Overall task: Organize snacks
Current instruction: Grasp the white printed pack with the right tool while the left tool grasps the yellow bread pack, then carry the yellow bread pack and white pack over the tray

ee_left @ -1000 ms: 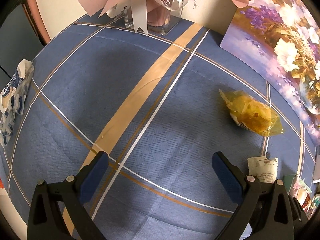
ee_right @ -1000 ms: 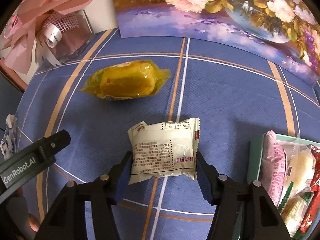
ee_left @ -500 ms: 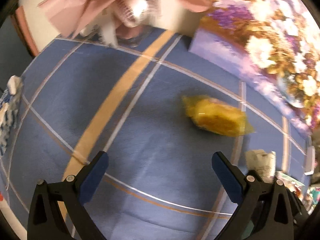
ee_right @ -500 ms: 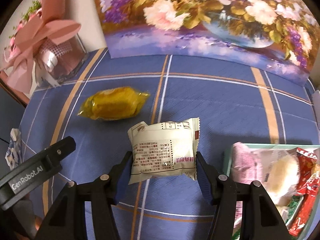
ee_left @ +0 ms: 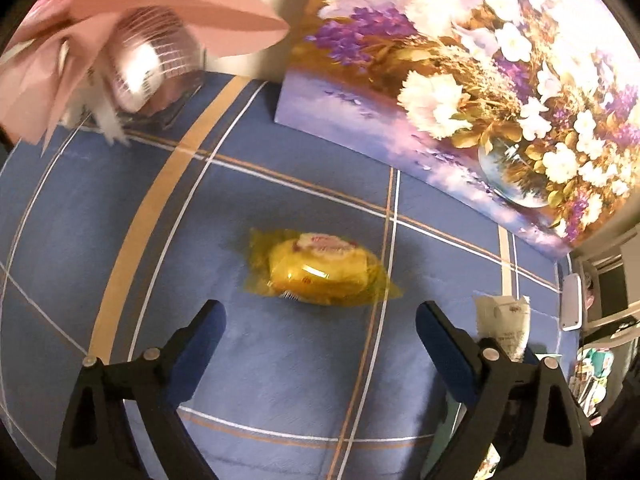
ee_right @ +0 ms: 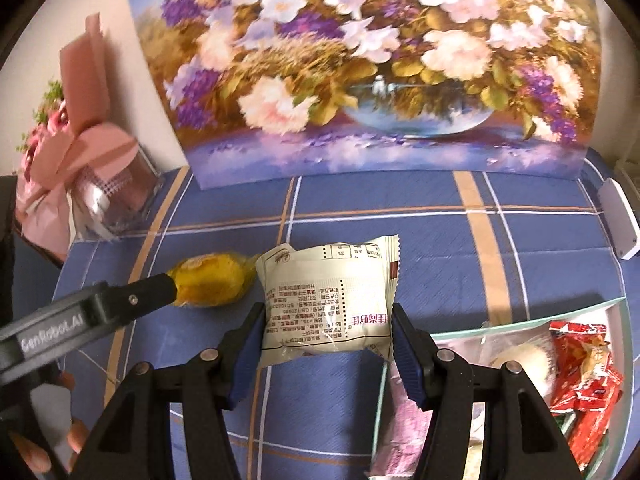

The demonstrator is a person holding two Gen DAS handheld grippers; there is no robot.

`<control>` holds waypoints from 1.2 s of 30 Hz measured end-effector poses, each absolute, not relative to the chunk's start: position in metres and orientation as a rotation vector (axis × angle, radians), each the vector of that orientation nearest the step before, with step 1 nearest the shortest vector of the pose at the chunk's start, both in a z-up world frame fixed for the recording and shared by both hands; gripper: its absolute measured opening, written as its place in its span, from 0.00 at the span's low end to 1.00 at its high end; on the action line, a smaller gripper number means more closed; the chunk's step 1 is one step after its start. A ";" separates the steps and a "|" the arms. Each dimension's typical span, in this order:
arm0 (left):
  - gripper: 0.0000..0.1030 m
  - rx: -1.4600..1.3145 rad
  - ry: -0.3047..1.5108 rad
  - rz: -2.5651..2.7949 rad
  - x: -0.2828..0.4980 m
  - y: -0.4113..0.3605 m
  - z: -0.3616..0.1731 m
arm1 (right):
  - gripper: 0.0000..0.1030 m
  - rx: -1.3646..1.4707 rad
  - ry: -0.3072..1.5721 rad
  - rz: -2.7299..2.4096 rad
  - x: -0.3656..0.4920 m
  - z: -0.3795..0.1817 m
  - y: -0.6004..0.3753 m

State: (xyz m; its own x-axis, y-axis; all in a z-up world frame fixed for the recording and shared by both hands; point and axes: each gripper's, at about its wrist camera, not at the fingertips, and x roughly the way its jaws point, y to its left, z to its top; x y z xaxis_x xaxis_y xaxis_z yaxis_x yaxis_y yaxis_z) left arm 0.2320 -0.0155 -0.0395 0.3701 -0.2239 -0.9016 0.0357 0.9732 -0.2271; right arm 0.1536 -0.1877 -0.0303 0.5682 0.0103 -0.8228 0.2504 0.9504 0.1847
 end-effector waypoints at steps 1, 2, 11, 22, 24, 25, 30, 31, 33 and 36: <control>0.93 -0.165 1.184 -0.173 0.236 -0.019 -0.040 | 0.60 0.300 0.956 -0.146 0.153 -0.030 -0.191; 0.93 -0.159 1.188 -0.182 0.240 -0.022 -0.041 | 0.60 0.305 0.954 -0.150 0.153 -0.029 -0.194; 0.93 -0.121 1.269 -0.129 0.277 -0.036 -0.067 | 0.60 0.326 0.975 -0.147 0.155 -0.035 -0.208; 0.84 -0.102 1.302 -0.100 0.279 -0.042 -0.090 | 0.60 0.348 0.981 -0.140 0.155 -0.040 -0.212; 0.83 -0.116 1.309 -0.091 0.277 -0.041 -0.094 | 0.60 0.349 0.982 -0.138 0.155 -0.040 -0.212; 0.80 -0.121 1.309 -0.085 0.277 -0.040 -0.096 | 0.60 0.350 0.984 -0.138 0.155 -0.040 -0.212; 0.75 -0.119 1.288 -0.086 0.276 -0.042 -0.099 | 0.60 0.353 0.986 -0.140 0.155 -0.041 -0.212; 0.74 -0.118 1.283 -0.087 0.274 -0.041 -0.099 | 0.60 0.354 0.987 -0.139 0.155 -0.041 -0.212; 0.73 -0.122 1.271 -0.089 0.271 -0.038 -0.098 | 0.60 0.353 0.988 -0.137 0.155 -0.041 -0.212; 0.72 -0.137 1.258 -0.094 0.267 -0.035 -0.096 | 0.60 0.348 0.988 -0.135 0.155 -0.040 -0.211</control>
